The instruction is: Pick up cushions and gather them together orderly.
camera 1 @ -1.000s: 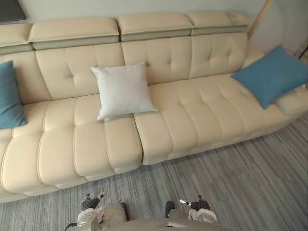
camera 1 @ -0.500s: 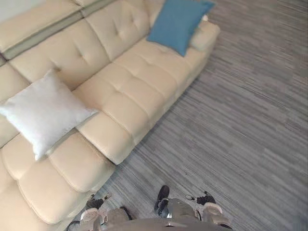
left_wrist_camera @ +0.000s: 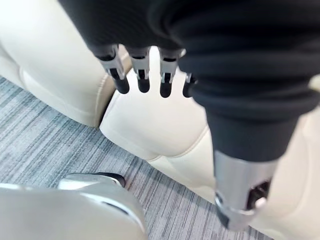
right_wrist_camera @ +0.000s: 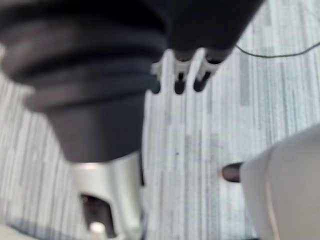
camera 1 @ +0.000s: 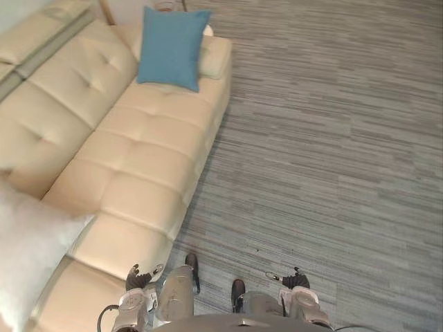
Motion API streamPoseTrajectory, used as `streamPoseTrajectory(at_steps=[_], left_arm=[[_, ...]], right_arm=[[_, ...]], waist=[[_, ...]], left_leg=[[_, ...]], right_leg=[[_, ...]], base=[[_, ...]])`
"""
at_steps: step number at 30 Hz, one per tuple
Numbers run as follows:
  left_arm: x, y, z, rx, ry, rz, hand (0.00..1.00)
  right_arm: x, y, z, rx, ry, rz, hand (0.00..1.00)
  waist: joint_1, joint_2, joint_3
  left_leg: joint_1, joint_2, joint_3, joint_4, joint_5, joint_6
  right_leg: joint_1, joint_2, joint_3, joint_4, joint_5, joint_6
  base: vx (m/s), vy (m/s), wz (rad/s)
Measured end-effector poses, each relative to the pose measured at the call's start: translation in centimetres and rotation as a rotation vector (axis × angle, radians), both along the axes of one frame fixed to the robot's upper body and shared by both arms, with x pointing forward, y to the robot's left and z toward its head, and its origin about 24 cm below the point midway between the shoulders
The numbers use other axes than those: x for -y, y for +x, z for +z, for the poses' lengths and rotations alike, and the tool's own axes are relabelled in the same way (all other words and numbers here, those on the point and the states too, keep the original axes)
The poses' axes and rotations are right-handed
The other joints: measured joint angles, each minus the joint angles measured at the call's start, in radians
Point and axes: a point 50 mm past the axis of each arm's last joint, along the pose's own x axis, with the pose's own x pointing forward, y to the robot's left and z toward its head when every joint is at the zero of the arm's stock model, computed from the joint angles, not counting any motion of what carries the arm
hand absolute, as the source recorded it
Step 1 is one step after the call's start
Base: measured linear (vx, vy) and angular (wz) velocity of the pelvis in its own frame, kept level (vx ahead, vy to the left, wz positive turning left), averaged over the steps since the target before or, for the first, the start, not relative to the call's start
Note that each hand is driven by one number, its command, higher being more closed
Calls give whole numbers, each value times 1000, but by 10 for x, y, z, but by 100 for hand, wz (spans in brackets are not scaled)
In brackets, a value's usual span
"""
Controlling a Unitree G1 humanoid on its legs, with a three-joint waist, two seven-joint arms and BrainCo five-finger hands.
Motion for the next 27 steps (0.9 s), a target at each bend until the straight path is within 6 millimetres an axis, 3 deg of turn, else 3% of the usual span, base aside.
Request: streamPoseTrajectory(at_steps=[2, 3, 4, 5, 6, 8, 11, 12, 14, 15, 16, 17, 19, 20, 21, 23, 25, 27], left_arm=[[-8, -7, -1, -20, 22, -2, 0], [-16, -13, -2, -54, 42, -6, 0], [-17, -16, -4, -72, 43, -10, 0], [-17, -17, -4, -80, 46, -17, 0], [-17, -16, -4, -89, 58, -49, 0], [-17, -12, -3, -81, 64, -64, 0], [-11, -1, -1, -55, 54, -71, 0], [-6, 3, -1, -49, 45, -81, 0], [0, 7, -2, -50, 37, -115, 0], [3, 8, -2, -50, 33, -122, 0], [5, 7, -3, -54, 26, -123, 0], [14, 6, -6, -62, -2, -119, 0], [20, 4, -7, -66, -24, -99, 0], [21, 4, -7, -63, -29, -88, 0], [22, 7, -6, -46, -42, -59, 0], [20, 14, -1, -5, -37, -44, 0], [19, 20, 3, 26, -28, -50, 0], [19, 24, 6, 53, -24, -53, 0]], right_arm=[[-6, -9, -4, -22, 20, -9, 0], [-11, -10, -5, -23, 36, -12, 0], [-11, -7, -4, -16, 35, -8, 0], [-11, -5, -3, -10, 33, -5, 0], [-11, -3, -2, -4, 31, 5, 0], [-12, 3, -1, 9, 32, 18, 0], [-14, 14, 3, 38, 30, 32, 0], [-12, 18, 5, 46, 24, 35, 0], [-6, 22, 7, 55, 9, 38, 0], [-3, 15, 4, 27, 4, 34, 0], [-1, 14, 3, 15, 1, 34, 0], [6, 21, 6, 32, -13, 25, 0], [11, 24, 9, 45, -18, 4, 0], [12, 24, 9, 48, -20, 0, 0], [12, 23, 9, 44, -19, 0, 0], [4, 23, 7, 45, 2, 2, 0], [-4, 23, 6, 43, 17, 19, 0], [-7, 25, 7, 53, 31, 15, 0]], waist=[[8, -37, -11], [-1, -75, -19], [-13, -75, -19], [-18, -73, -18], [-27, -65, -14], [-40, -66, -13], [-46, -59, -4], [-52, -53, 1], [-72, -42, 10], [-80, -44, 16], [-86, -47, 16], [-78, -5, 29], [-82, 20, 40], [-85, 28, 42], [-86, 39, 52], [-57, 37, 56], [-45, 22, 60], [-36, 22, 58]], left_leg=[[32, -9, 65, 17, -10, 23], [77, -33, 112, 25, -50, 39], [112, -33, 129, 35, -73, 55], [137, -33, 138, 37, -88, 62], [184, -33, 155, 35, -115, 72], [246, -32, 157, 3, -139, 68], [335, -16, 179, -66, -165, 45], [372, -11, 185, -103, -170, 36], [430, -8, 172, -162, -170, 23], [467, -19, 141, -191, -171, 6], [486, -13, 122, -197, -177, -4], [496, 20, 78, -180, -162, -26], [462, 47, 5, -14, -144, -39], [430, 61, -16, 81, -132, -37], [319, 111, -57, 370, -27, -28], [185, 170, -38, 676, -37, -29], [94, 168, 3, 711, -61, -20], [3, 139, 56, 588, -84, 3]], right_leg=[[-21, -39, 4, 109, -48, 54], [-79, -94, -1, 300, -82, 133], [-117, -114, -26, 431, -54, 176], [-138, -127, -49, 504, -31, 186], [-180, -168, -113, 629, -19, 164], [-215, -215, -214, 681, -44, 111], [-289, -218, -316, 535, -67, 83], [-317, -201, -330, 395, -49, 80], [-329, -168, -308, 101, 78, 91], [-314, -154, -282, 12, 209, 86], [-299, -150, -265, 11, 283, 60], [-310, -132, -274, 109, 218, 5], [-300, -131, -296, 222, 93, -14], [-281, -129, -306, 234, 67, -16], [-208, -117, -328, 230, 20, -26], [-86, -83, -329, 189, -19, -41], [15, -80, -324, 124, -37, -32], [102, -81, -319, 41, -48, -24]], base=[[323, 249, -84], [439, 262, -70], [439, 231, -62], [364, 141, -39], [365, 99, -24], [401, 45, -12], [418, -42, -22], [407, -101, -6], [478, -167, 31], [550, -198, 47], [650, -244, 27], [529, -213, 9], [528, -227, 13], [545, -234, 40], [427, -166, 32], [477, -155, -2], [501, -99, -8], [440, 20, -1]])
